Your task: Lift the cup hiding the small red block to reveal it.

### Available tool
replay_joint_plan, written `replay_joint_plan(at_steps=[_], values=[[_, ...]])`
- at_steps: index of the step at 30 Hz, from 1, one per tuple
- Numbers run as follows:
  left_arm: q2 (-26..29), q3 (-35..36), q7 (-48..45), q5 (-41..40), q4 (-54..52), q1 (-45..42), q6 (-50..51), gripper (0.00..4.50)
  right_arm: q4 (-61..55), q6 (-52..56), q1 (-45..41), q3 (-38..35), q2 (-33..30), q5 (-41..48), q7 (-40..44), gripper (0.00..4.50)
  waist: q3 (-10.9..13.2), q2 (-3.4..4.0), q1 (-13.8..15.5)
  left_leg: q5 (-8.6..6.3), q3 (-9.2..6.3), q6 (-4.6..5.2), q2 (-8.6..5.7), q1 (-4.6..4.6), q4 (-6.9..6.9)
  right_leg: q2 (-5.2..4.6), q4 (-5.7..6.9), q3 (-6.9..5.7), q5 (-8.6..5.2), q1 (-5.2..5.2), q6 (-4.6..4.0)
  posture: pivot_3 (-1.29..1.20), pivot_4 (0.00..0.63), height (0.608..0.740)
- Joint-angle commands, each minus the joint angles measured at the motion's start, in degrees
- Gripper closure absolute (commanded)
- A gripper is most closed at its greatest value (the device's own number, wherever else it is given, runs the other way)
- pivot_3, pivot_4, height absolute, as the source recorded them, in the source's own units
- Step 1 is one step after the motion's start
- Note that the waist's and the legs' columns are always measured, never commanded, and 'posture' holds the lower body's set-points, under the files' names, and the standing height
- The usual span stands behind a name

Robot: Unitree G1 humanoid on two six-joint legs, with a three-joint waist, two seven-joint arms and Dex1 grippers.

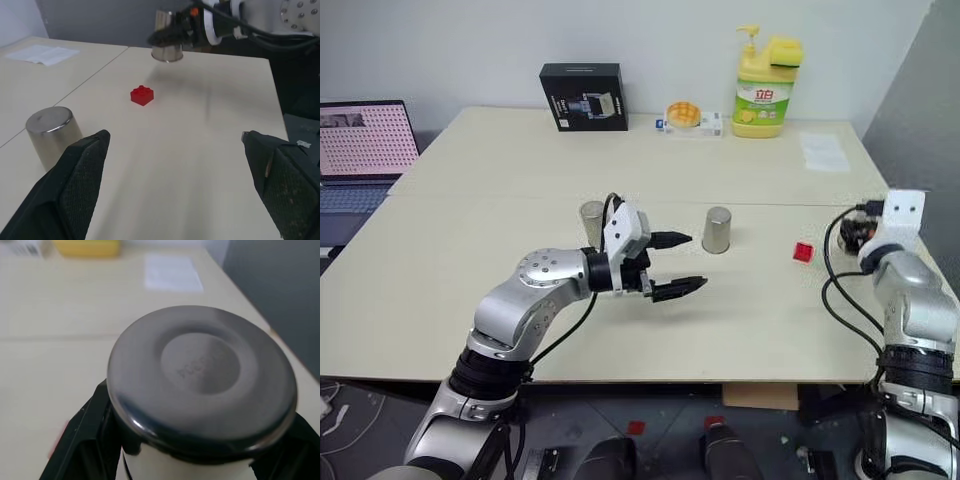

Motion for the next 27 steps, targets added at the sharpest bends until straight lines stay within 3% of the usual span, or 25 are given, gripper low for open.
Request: replay_joint_plan(at_steps=[1,2,3,4,8,14,18,21,27], values=[[-0.4,-0.7,-0.7,-0.9,-2.4,-0.9,-0.2,0.0,3.3,-1.9,-0.7,-2.3,0.3,1.4,1.6,1.73,0.0,0.02,-0.2,0.0,0.01,0.0,0.0,0.01,0.0,0.0,0.0,0.01,0.0,0.0,0.0,0.0,0.15,0.74],[-0.5,-0.8,-0.8,-0.8,-2.1,-1.2,-0.3,0.0,4.9,-2.9,-0.8,-2.1,0.3,1.2,1.9,1.73,0.0,0.02,-0.2,0.0,0.02,0.0,0.0,0.02,0.0,0.01,0.01,0.02,0.0,0.0,0.0,0.0,0.15,0.74],[-0.6,-0.9,-0.8,-0.7,-2.0,-1.5,-0.3,0.0,5.9,-3.7,-0.8,-1.9,0.3,0.9,2.2,1.03,0.0,0.02,-0.2,0.0,0.02,0.0,0.01,0.03,-0.01,0.02,0.01,0.02,0.0,0.0,0.0,0.0,0.15,0.74],[-0.7,-0.9,-0.8,-0.7,-1.9,-1.7,-0.3,0.0,6.3,-3.9,-0.7,-2.1,0.4,0.8,1.9,0.97,0.0,0.03,-0.2,0.0,0.02,0.0,0.01,0.02,0.0,0.02,0.02,0.02,0.0,0.0,0.0,0.0,0.15,0.74],[-1.0,-0.6,-0.8,-0.5,-1.3,-2.2,-0.3,0.0,3.8,-2.0,1.0,-2.5,0.3,1.3,1.3,0.03,0.0,0.03,-0.1,0.0,0.03,0.0,0.0,0.02,0.0,0.02,0.0,0.03,0.01,0.0,0.01,0.0,0.15,0.74],[-0.5,-0.3,-0.7,-0.9,-2.7,-0.6,0.3,0.0,-14.0,10.0,9.6,-4.4,-0.8,4.0,1.1,0.01,-0.1,0.1,0.1,0.0,-0.01,0.0,0.0,-0.02,-0.04,0.01,-0.02,0.0,-0.01,-0.02,0.0,0.0,0.15,0.74],[1.5,0.7,-1.3,-0.2,-1.7,0.0,-0.3,0.0,-37.5,23.6,23.5,-6.8,-5.1,11.4,7.3,0.01,-0.1,0.21,0.3,0.0,-0.04,0.0,-0.02,-0.04,-0.05,0.0,-0.02,-0.01,-0.03,-0.04,-0.02,0.0,0.15,0.74],[2.2,1.3,-1.6,-0.5,-0.3,-0.5,-0.7,0.0,-47.2,27.5,29.4,-9.5,-7.4,15.8,10.6,0.01,-0.1,0.26,0.3,0.0,-0.16,0.0,0.03,-0.04,-0.03,0.02,-0.01,-0.12,-0.06,0.0,-0.05,0.0,0.15,0.74],[2.3,0.8,-3.2,0.7,4.3,-2.0,-3.7,0.0,-55.9,31.8,29.2,-14.9,-7.3,22.7,11.9,0.01,-0.1,0.27,0.0,0.08,-0.04,0.12,0.01,0.2,0.07,0.02,-0.05,0.02,-0.19,0.16,-0.27,0.0,0.15,0.74]])
